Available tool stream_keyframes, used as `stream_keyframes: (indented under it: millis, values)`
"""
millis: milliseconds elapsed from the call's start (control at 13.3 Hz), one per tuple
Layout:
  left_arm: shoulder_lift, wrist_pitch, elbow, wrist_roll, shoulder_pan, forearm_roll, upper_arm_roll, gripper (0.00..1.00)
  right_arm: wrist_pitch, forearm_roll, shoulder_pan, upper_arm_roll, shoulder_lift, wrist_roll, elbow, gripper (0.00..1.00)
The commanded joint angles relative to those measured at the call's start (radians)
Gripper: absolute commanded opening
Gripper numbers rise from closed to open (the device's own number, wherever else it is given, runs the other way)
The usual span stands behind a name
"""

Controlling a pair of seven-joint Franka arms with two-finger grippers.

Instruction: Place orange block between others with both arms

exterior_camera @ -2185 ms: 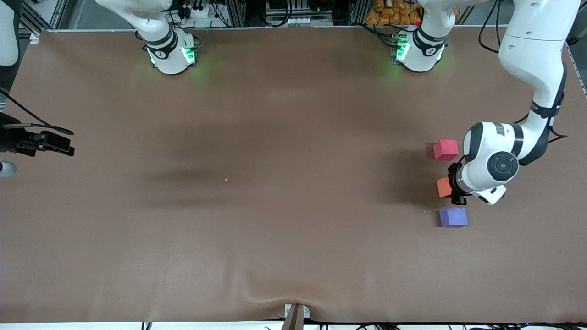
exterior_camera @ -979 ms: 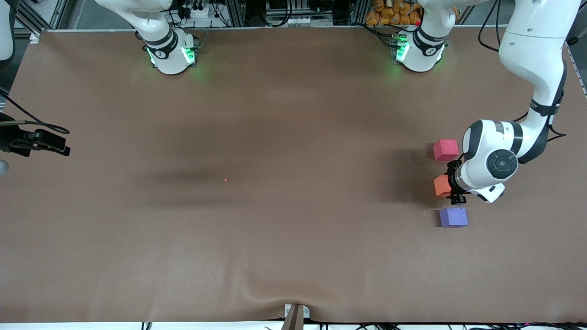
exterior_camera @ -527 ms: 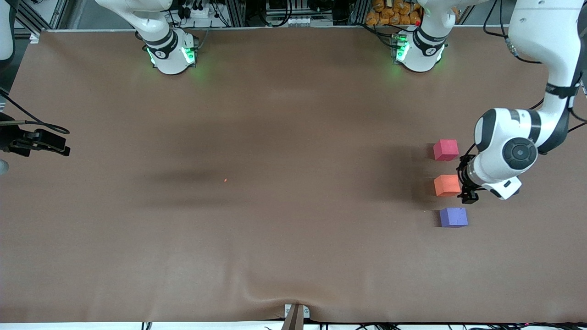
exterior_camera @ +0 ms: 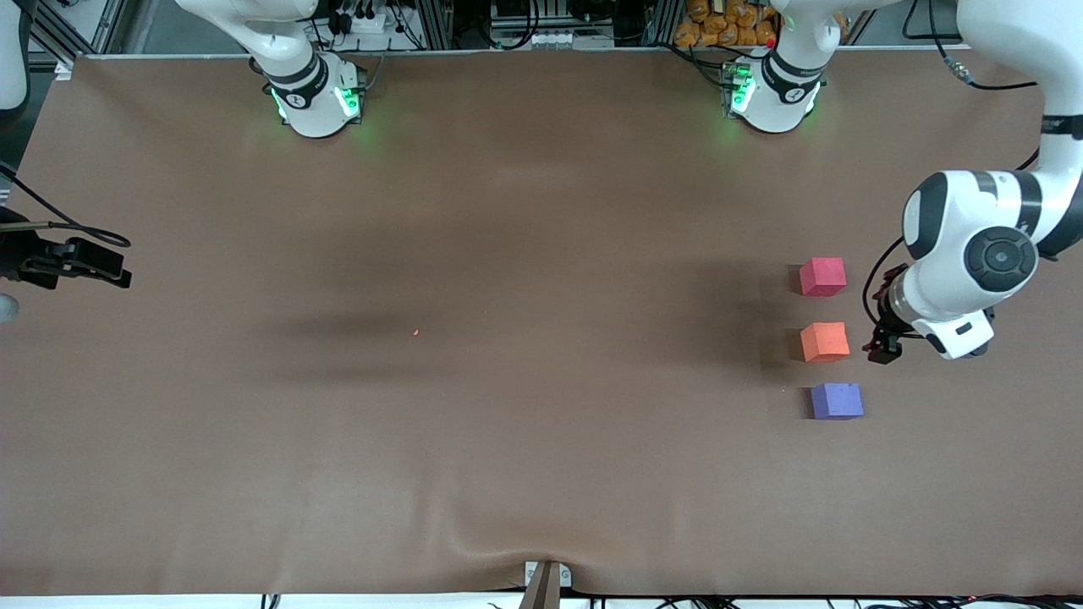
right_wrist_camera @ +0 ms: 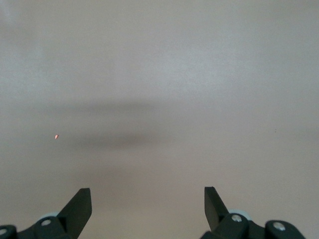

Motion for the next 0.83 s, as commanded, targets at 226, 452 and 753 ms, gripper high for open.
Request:
stream_keyframes:
  millis: [226,452,753]
  values:
    - [-0.105,-0.207,0.097,0.285,0.008,-0.024,-0.029,1.0,-0.011,-0.021,-0.003,0.008,-0.018,-0.003,-0.002,1.0]
    - [-0.179,-0.312,0.12,0.418,0.008,-0.027,-0.067,1.0,-0.011,-0.021,-0.003,0.007,-0.018,-0.003,-0.002,1.0]
    - [-0.239,-0.423,0.214,0.82,0.008,-0.07,-0.078,1.0,-0.013,-0.02,-0.003,0.007,-0.021,-0.003,-0.002,1.0]
